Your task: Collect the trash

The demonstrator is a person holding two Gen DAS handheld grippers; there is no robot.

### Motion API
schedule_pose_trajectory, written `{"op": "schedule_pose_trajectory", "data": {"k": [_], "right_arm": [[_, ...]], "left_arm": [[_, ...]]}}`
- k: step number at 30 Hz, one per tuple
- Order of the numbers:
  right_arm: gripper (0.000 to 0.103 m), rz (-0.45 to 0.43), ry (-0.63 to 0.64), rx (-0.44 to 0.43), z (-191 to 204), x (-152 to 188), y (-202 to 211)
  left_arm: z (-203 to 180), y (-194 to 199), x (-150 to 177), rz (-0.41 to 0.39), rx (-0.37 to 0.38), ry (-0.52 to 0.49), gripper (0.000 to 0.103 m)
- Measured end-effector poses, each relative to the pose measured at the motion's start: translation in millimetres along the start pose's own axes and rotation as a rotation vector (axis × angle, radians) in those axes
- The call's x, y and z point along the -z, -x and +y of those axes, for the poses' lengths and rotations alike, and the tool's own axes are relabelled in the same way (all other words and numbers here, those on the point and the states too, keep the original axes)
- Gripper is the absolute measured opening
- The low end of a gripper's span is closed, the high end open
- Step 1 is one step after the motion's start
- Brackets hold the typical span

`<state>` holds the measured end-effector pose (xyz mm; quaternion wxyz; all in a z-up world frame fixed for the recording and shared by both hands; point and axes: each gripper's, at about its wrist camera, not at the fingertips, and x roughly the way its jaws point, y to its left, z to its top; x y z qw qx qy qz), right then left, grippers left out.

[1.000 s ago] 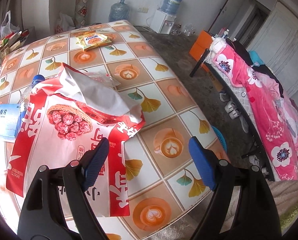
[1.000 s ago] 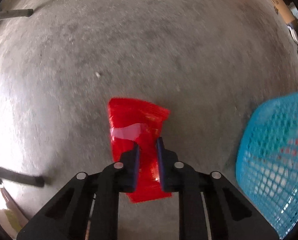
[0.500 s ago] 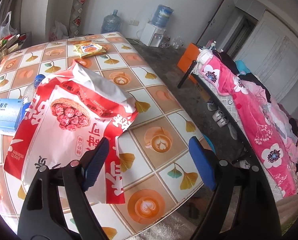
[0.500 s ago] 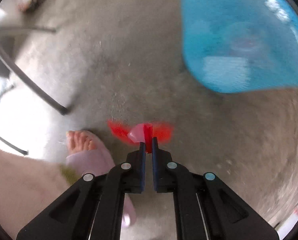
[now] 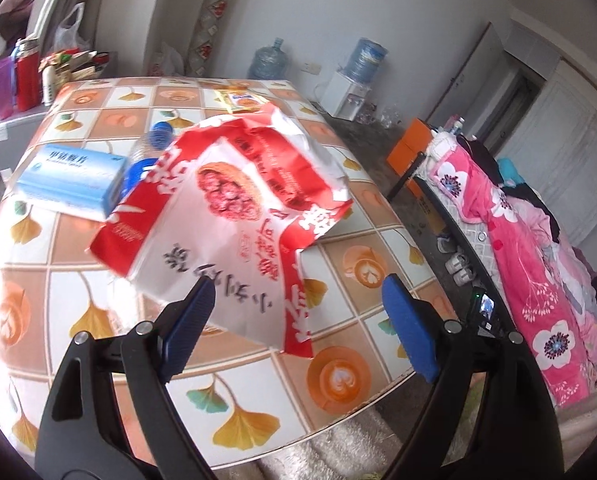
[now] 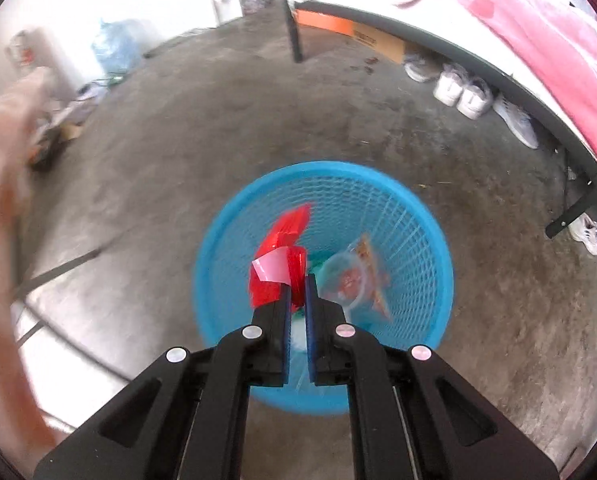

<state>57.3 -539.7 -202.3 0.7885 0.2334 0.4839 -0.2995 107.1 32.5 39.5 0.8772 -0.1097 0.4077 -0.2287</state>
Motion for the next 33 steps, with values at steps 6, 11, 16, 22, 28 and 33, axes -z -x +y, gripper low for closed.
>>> {"op": "schedule_pose_trajectory", "data": {"k": [6,11,16,22,28,33], "right_arm": [[0.048,0.092,-0.052,0.068,-3.2,-6.9,-48.8],[0.059,0.044,-0.051,0.041,6.8,10.3,-18.1],[0.075,-0.048,-0.011,0.047,25.7,23.6,61.0],[0.097,-0.245,0.089,0.05,72.8,24.6,173.3],[0.097,-0.335,0.277,0.06,159.7,33.4,265.7],[0.097,-0.417,0.421,-0.096,218.6,35.5,319.4]], "left_arm": [[17.5,13.7,9.9,-0.035,-0.054,0.025,0.081],[25.8,19.2,15.8,-0.028,-0.058,-0.001,0.083],[35.1,28.7,21.9,-0.016,-0.082,-0.028,0.087],[46.7,51.6,26.5,-0.05,-0.156,-0.026,0.094],[55.0,73.6,28.3,-0.06,-0.098,-0.004,0.094],[58.1,89.1,17.7,-0.132,-0.04,-0.011,0.094]]}}
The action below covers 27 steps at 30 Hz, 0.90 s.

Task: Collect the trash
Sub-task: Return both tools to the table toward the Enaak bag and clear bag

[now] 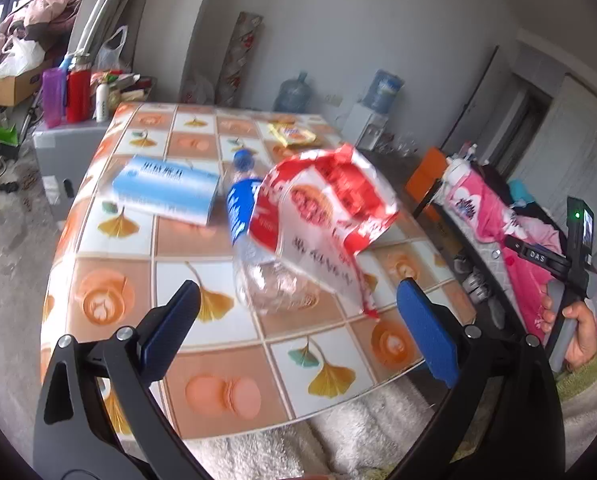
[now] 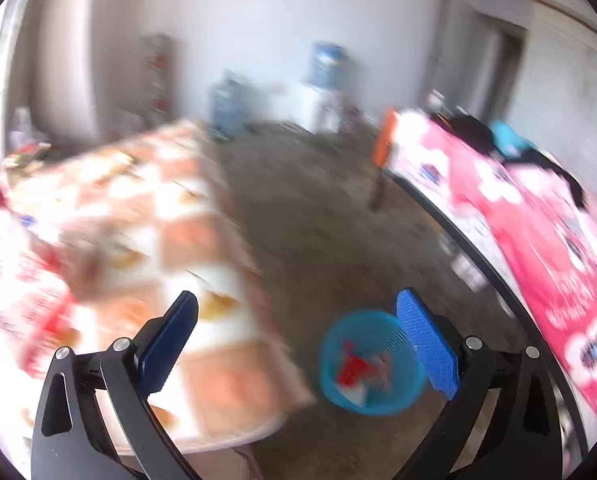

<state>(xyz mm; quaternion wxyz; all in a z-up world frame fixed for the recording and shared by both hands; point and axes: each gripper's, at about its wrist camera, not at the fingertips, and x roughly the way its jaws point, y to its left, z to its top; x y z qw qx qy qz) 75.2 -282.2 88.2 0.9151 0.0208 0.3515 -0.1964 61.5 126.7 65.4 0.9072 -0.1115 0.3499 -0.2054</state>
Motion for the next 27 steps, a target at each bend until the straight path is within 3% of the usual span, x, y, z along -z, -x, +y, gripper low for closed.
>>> {"op": "schedule_pose_trajectory", "data": {"k": [4,8,16,23,27], "right_arm": [[0.097,-0.053,-0.022,-0.25,25.2,-33.5,6.3],[0.097,-0.033,-0.021,-0.37,58.0,-59.3,-8.2],[0.097,0.198,-0.127,-0.654,108.5,-101.9,-94.5],[0.095,0.42,-0.25,-0.809,151.5,-126.3,-190.8],[0.09,0.511,-0.315,-0.841,174.4,-139.6,-248.1]], "left_arm": [[2.2,2.7,-20.9,-0.051,-0.007,-0.026,0.094],[7.9,-7.9,-48.7,-0.056,-0.032,-0.028,0.094],[32.4,-53.5,-116.0,-0.018,0.026,0.026,0.094],[36.9,-111.5,-161.8,0.036,0.113,0.05,0.094],[34.4,-146.2,-175.0,0.087,0.156,0.057,0.094]]}}
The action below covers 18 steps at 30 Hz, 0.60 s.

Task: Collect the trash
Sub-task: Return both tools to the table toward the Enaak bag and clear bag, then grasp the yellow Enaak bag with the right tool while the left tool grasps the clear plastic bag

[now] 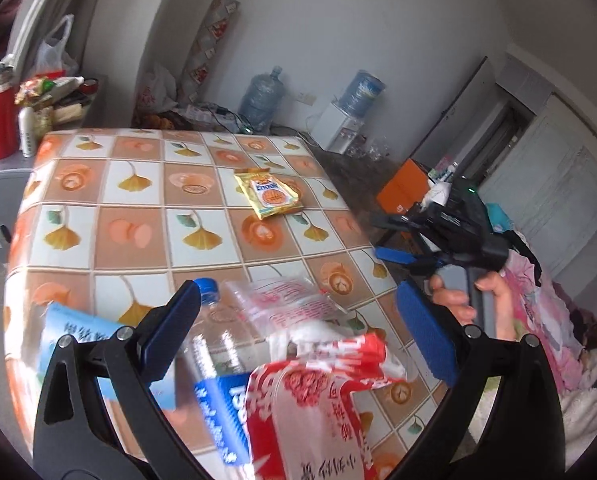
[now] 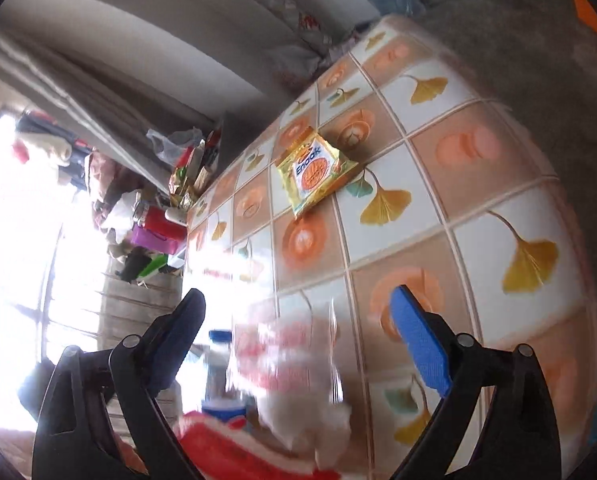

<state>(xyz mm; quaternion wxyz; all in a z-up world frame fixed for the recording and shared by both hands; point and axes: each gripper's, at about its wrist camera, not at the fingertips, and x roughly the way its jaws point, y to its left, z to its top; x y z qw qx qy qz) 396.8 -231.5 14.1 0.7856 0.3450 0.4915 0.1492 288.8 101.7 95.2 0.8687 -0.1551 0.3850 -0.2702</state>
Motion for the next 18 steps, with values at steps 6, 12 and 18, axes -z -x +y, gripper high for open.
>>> {"op": "schedule_pose_trajectory", "data": {"k": [6,12,18], "right_arm": [[0.079,0.01,-0.035,0.1,-14.3,-62.1,-60.3],[0.071,0.008,0.08,0.265,-7.7,-99.5,-114.0],[0.047,0.059,0.272,0.351,25.5,-90.4,-137.0]], "left_arm": [[-1.7,-42.5,-21.8,0.054,0.026,0.001,0.079],[3.1,-70.2,-28.3,0.134,0.025,0.003,0.053],[11.3,-85.8,-27.6,0.22,0.003,0.006,0.038]]}}
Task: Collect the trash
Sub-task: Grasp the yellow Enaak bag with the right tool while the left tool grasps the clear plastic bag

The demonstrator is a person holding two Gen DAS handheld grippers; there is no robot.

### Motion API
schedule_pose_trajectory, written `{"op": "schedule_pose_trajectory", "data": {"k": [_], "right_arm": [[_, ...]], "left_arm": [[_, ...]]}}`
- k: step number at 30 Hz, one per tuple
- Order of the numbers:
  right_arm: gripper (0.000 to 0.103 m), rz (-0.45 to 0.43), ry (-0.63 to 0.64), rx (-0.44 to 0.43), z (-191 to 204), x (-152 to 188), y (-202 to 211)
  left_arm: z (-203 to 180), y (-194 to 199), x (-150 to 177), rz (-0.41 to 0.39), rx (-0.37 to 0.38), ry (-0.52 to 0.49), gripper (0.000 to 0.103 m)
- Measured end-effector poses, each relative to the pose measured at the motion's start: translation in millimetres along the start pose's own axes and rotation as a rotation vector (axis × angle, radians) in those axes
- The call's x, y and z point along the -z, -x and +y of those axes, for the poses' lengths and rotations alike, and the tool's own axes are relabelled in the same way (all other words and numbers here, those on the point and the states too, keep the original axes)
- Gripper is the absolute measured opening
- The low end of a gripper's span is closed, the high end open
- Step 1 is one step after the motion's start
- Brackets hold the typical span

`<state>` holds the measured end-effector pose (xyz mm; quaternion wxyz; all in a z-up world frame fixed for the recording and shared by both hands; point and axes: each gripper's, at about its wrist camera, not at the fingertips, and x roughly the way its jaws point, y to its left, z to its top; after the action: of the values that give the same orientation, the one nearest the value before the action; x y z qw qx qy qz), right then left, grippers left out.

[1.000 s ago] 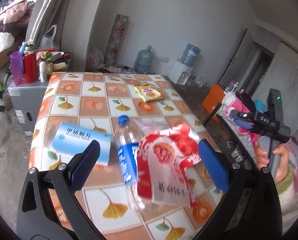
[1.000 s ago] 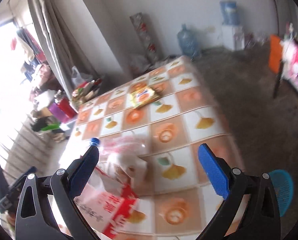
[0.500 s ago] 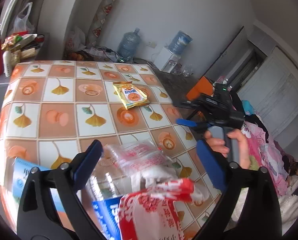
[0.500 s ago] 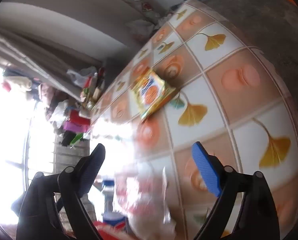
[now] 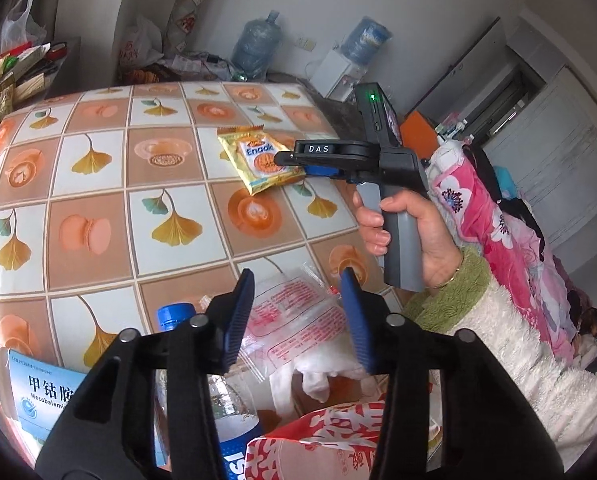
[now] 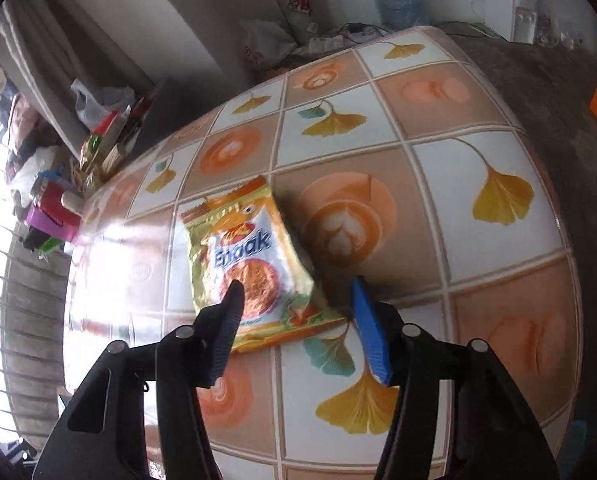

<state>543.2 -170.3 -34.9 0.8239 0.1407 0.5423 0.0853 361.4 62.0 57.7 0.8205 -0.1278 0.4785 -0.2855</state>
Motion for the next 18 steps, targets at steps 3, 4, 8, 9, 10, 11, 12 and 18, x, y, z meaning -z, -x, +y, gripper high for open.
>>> {"op": "schedule_pose_trajectory", "data": {"k": [3,4,8,9,10,11,12,18], "right_arm": [[0.028,-0.007,0.111,0.088,16.8,15.5,1.3],[0.019,-0.012,0.145,0.123,20.6,20.4,1.8],[0.012,-0.019,0.188,0.153,20.2,32.4,7.9],[0.011,-0.02,0.188,0.153,18.4,34.9,9.8],[0.01,-0.021,0.189,0.152,16.6,36.9,11.6],[0.01,-0.025,0.186,0.149,12.9,40.3,14.2],[0.01,-0.027,0.181,0.147,11.0,42.3,14.9],[0.009,-0.043,0.118,0.12,-7.9,67.1,32.6]], "left_arm": [[3.1,1.4,3.4,0.019,0.002,0.013,0.035],[4.2,2.1,5.4,0.026,0.005,0.017,0.035],[6.0,3.0,12.2,0.063,0.007,0.03,0.033],[6.4,3.4,14.4,0.075,0.006,0.034,0.033],[6.8,3.9,16.4,0.086,0.008,0.037,0.033],[6.4,4.8,18.1,0.096,0.012,0.04,0.033],[6.9,4.8,19.3,0.11,0.016,0.047,0.033],[11.2,0.8,26.4,0.208,0.048,0.109,0.033]]}}
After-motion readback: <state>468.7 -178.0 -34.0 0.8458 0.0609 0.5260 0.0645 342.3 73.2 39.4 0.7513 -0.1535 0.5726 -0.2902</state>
